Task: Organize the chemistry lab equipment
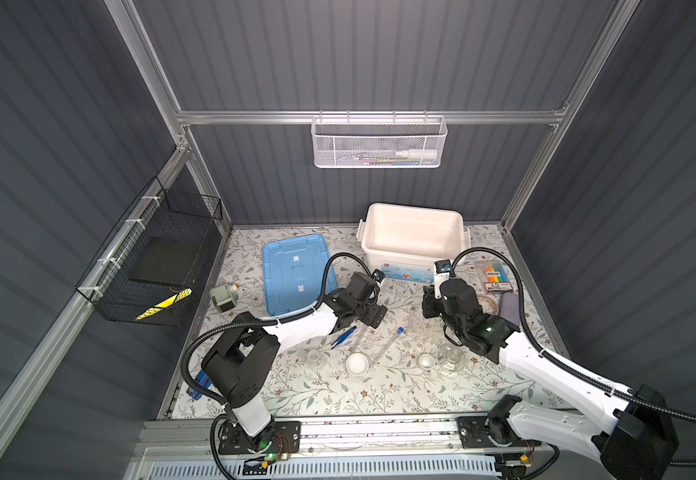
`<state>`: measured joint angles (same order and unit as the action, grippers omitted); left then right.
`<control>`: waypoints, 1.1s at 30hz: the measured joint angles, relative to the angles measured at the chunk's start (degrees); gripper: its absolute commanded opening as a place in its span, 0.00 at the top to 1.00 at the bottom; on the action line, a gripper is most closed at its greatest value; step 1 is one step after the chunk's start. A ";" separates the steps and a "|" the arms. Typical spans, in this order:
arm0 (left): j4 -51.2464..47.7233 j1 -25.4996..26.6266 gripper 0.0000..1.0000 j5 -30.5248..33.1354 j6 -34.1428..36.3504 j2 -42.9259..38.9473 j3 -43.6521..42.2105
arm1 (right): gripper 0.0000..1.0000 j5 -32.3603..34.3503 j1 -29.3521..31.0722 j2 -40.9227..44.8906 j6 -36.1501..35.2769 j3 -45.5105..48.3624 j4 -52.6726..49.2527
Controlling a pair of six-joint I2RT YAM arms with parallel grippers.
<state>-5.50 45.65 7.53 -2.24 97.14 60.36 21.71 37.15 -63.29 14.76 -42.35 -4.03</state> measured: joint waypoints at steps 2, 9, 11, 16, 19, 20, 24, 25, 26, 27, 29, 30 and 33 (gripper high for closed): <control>-0.02 0.00 0.08 -0.02 0.00 0.00 0.00 | 0.84 0.31 0.02 -0.33 -0.07 0.00 0.31; -0.02 0.00 0.08 -0.04 0.00 0.37 0.00 | 0.83 0.42 0.04 -1.09 -0.28 0.02 2.29; -0.04 0.00 0.08 -0.04 0.00 0.59 0.00 | 0.83 0.37 0.04 -1.79 -0.26 0.09 2.36; -0.07 0.00 0.08 -0.07 0.00 0.87 0.00 | 0.83 -0.09 0.04 -2.03 -0.28 0.63 2.19; -0.09 0.00 0.09 -0.07 0.00 0.87 0.00 | 0.83 -0.28 0.04 -2.03 -0.28 0.70 2.16; -0.09 0.00 0.08 -0.07 0.00 0.87 0.00 | 0.83 -0.33 0.04 -2.03 -0.28 0.76 2.16; -0.11 0.00 0.08 -0.07 0.00 0.87 0.00 | 0.83 -0.37 0.04 -2.03 -0.31 0.90 2.14; -0.17 0.00 0.08 -0.07 0.00 0.87 0.00 | 0.83 -0.42 0.04 -2.03 -0.35 0.90 2.14; -0.26 0.00 0.08 -0.07 0.00 0.87 0.00 | 0.83 -0.48 0.04 -2.03 -0.44 0.90 2.14; -0.28 0.00 0.08 -0.07 0.00 0.90 0.00 | 0.83 -0.50 0.04 -2.08 -0.52 0.90 2.14; -0.44 0.00 0.09 -0.07 0.00 0.90 0.00 | 0.82 -0.50 0.04 -2.29 -0.87 0.94 2.21; -0.50 0.00 0.09 -0.07 0.00 0.90 0.00 | 0.82 -0.52 0.04 -2.40 -1.01 1.01 2.29; -0.70 0.00 0.09 -0.09 0.00 0.92 0.00 | 0.82 -0.85 0.04 -2.56 -1.40 1.55 2.36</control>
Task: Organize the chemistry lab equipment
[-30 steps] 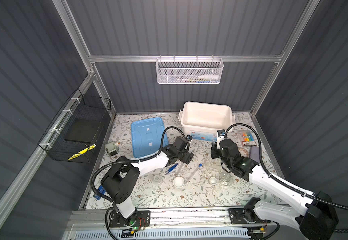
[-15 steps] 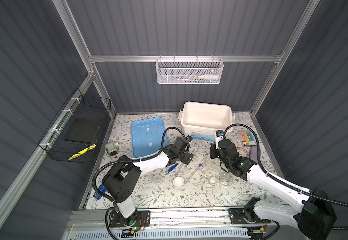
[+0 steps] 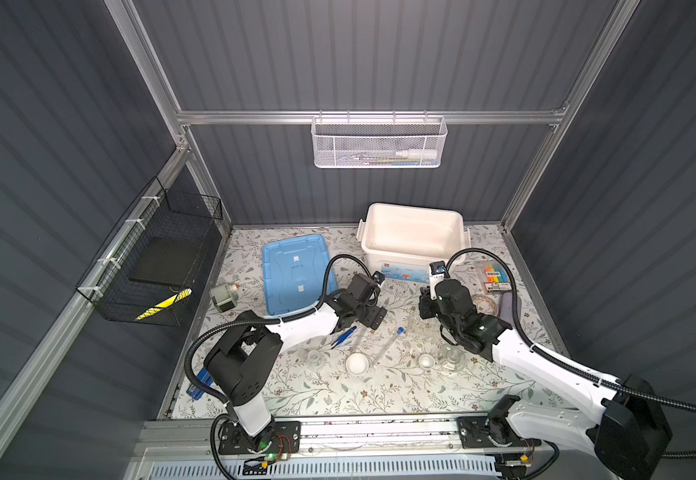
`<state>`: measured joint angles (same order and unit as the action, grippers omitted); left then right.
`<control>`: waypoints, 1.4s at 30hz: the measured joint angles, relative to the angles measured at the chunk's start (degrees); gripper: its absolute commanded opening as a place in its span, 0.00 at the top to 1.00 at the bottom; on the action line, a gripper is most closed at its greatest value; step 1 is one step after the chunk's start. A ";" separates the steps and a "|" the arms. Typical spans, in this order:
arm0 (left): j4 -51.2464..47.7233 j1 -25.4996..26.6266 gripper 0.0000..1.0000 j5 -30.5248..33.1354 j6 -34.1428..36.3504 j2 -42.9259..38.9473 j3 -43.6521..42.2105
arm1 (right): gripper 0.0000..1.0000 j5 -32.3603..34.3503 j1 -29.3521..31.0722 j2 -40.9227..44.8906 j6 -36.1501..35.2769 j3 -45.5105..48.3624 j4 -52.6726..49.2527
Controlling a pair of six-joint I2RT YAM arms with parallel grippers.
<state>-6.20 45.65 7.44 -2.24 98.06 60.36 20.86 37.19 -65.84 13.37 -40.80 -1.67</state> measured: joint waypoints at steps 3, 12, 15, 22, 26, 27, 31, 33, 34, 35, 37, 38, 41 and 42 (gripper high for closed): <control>-0.17 0.00 0.09 0.00 0.00 0.00 0.00 | 0.82 -0.22 0.00 -0.02 -0.24 0.66 0.13; -0.24 0.00 0.10 -0.17 0.00 0.02 0.00 | 0.79 -0.92 0.00 -0.17 -0.39 1.42 0.57; -0.39 0.00 0.10 -0.20 0.00 0.24 0.00 | 0.78 -1.27 0.00 -0.48 -0.42 1.44 0.70; -0.96 0.00 0.10 -0.59 0.00 0.92 0.00 | 0.76 -1.66 0.00 -1.05 -0.44 1.49 0.83; -1.46 0.00 0.11 -0.59 0.02 0.94 0.00 | 0.76 -1.90 0.00 -1.29 -0.44 1.49 0.81; -1.53 0.00 0.11 -0.59 0.02 0.94 0.00 | 0.75 -1.99 0.00 -1.31 -0.44 1.49 0.83; -1.55 0.00 0.11 -0.59 0.00 0.96 0.00 | 0.74 -2.03 0.00 -1.31 -0.44 1.49 0.83; -1.70 0.00 0.12 -0.59 0.00 0.96 0.00 | 0.72 -2.03 0.00 -1.31 -0.39 1.49 0.83; -1.79 0.00 0.12 -0.59 0.00 0.96 0.00 | 0.71 -2.03 0.00 -1.31 -0.50 1.49 0.83; -1.92 0.00 0.12 -0.59 0.00 0.96 0.02 | 0.70 -2.03 0.00 -1.31 -0.52 1.49 0.83; -2.12 0.00 0.13 -0.59 0.00 0.98 0.02 | 0.68 -2.03 0.00 -1.31 -0.52 1.49 0.83; -2.23 0.00 0.13 -0.59 0.00 0.98 0.02 | 0.66 -2.01 0.00 -1.31 -0.48 1.49 0.83; -2.78 0.00 0.13 -0.59 0.00 0.98 0.02 | 0.61 -2.01 0.00 -1.31 -0.35 1.49 0.83; -2.86 0.00 0.14 -0.59 0.00 0.98 0.02 | 0.58 -2.01 0.00 -1.31 -0.26 1.49 0.87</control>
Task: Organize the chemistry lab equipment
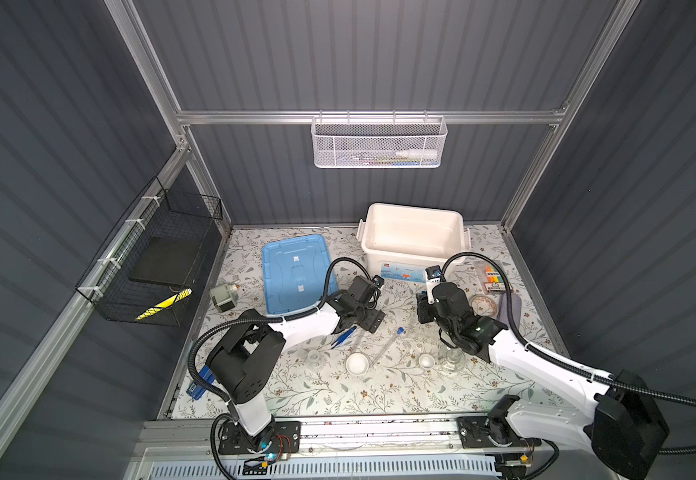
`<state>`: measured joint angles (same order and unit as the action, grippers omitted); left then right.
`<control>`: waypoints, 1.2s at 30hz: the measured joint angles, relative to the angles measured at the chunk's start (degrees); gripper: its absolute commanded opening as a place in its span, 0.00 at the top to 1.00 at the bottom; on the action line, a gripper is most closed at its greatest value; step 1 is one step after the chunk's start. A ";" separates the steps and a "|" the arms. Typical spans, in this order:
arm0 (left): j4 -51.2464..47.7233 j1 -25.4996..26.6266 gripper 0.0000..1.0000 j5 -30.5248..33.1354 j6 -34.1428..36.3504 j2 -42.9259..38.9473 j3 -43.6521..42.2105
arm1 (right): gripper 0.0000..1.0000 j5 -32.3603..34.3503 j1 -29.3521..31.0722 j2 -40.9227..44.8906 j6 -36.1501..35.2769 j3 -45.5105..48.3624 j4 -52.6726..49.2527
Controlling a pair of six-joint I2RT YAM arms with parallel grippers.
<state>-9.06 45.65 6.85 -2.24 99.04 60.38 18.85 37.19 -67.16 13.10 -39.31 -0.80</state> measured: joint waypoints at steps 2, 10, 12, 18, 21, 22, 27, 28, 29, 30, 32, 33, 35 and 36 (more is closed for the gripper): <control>-0.28 0.00 0.15 0.00 0.02 0.00 0.00 | 0.53 0.02 0.00 0.00 -0.11 0.00 0.00; -1.55 0.00 0.22 -0.48 0.02 0.63 0.04 | 0.28 0.79 -0.02 0.85 0.13 0.00 0.57; -2.05 0.00 0.24 -0.66 0.00 0.74 0.04 | 0.18 1.01 -0.02 1.33 0.35 0.00 0.87; -3.58 0.00 0.29 -1.09 0.00 0.74 0.09 | 0.01 2.03 -0.02 2.99 0.04 0.48 1.95; -4.17 0.00 0.30 -1.09 -0.02 0.74 0.09 | 0.01 2.19 -0.02 4.98 -0.28 1.53 3.67; -4.44 0.00 0.30 -1.09 -0.15 0.74 0.09 | 0.01 2.16 -0.02 5.55 -0.33 1.97 4.39; -6.23 0.00 0.32 -1.09 -1.11 0.74 0.09 | 0.01 2.10 -0.31 6.36 -0.52 2.93 6.03; -6.60 0.02 0.33 -1.09 -1.33 0.74 0.09 | 0.01 2.08 -0.37 6.36 -0.52 2.95 6.14; -6.95 0.02 0.33 -1.09 -1.51 0.74 0.09 | 0.01 2.08 -0.42 6.36 -0.52 2.95 6.40; -7.28 0.02 0.33 -1.09 -1.70 0.72 0.09 | 0.01 2.08 -0.46 6.36 -0.50 2.95 6.67; -8.02 0.07 0.33 -1.09 -2.25 0.70 0.04 | 0.01 2.05 -0.63 6.36 -0.48 2.95 6.99; -8.22 0.07 0.34 -1.11 -2.58 0.61 -0.04 | 0.01 2.05 -0.72 6.36 -0.46 2.95 7.06; -8.83 0.07 0.35 -1.51 -3.28 0.26 -0.33 | 0.01 2.05 -1.01 6.36 -0.33 2.95 7.17; -8.98 0.07 0.36 -1.73 -3.54 0.00 -0.55 | 0.01 2.08 -1.11 6.36 -0.28 2.95 7.17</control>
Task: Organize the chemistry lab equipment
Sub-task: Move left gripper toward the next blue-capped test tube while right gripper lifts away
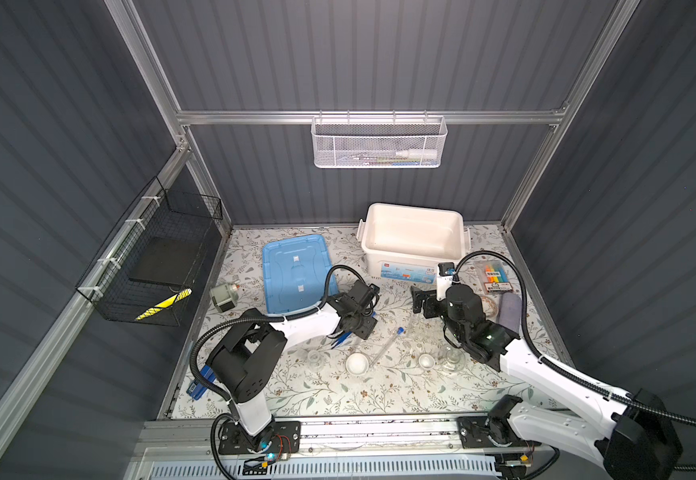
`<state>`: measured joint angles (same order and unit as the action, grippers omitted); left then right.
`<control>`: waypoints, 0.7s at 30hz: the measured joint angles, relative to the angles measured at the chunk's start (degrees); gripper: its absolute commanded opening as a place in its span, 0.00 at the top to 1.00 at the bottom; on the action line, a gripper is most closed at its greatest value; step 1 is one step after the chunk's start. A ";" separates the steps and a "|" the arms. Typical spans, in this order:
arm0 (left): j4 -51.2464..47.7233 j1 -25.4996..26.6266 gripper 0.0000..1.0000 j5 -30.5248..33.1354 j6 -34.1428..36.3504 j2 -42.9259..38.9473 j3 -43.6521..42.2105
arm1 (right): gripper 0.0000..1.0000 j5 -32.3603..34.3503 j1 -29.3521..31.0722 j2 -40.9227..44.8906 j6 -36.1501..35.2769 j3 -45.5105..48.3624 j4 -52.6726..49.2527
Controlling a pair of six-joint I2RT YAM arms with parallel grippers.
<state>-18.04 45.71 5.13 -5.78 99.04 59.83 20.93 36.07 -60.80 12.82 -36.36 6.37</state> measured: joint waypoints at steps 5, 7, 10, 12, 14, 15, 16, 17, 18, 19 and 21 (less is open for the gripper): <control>-1.29 0.52 0.41 -0.52 -1.25 -1.09 -0.76 | 0.01 -0.02 -0.59 0.00 -0.02 0.00 -0.07; -1.66 0.79 0.43 -0.72 -1.64 -1.18 -0.76 | 0.01 -0.04 -0.74 0.00 -0.04 0.00 -0.15; -1.81 1.11 0.50 -1.31 -2.54 -1.31 -1.07 | 0.01 -0.13 -0.96 0.00 -0.22 0.00 -0.24; -1.95 1.14 0.53 -1.77 -2.93 -1.44 -1.46 | 0.01 -0.20 -1.07 0.00 -0.26 0.00 -0.28; -2.16 1.22 0.56 -2.16 -3.13 -1.44 -1.57 | 0.01 -0.33 -1.18 0.02 -0.28 0.00 -0.35; -2.16 1.22 0.57 -2.23 -3.21 -1.44 -1.62 | 0.01 -0.35 -1.20 0.02 -0.28 0.00 -0.39; -2.16 1.25 0.58 -2.36 -3.41 -1.44 -1.66 | 0.01 -0.35 -1.22 0.04 -0.28 0.00 -0.42; -2.19 1.25 0.60 -2.40 -3.52 -1.44 -1.73 | 0.01 -0.35 -1.22 0.09 -0.26 0.00 -0.42; -2.32 1.25 0.61 -2.45 -3.56 -1.44 -1.75 | 0.01 -0.35 -1.22 0.13 -0.26 0.00 -0.42; -2.36 1.25 0.62 -2.64 -3.69 -1.44 -1.79 | 0.01 -0.35 -1.22 0.17 -0.26 0.00 -0.42; -2.36 1.25 0.62 -2.95 -3.74 -1.44 -1.90 | 0.01 -0.33 -1.22 0.28 -0.24 0.00 -0.42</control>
<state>-20.40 46.96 2.17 -9.52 97.60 57.93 20.60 34.85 -60.51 12.58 -36.36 5.96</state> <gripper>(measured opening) 0.383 0.989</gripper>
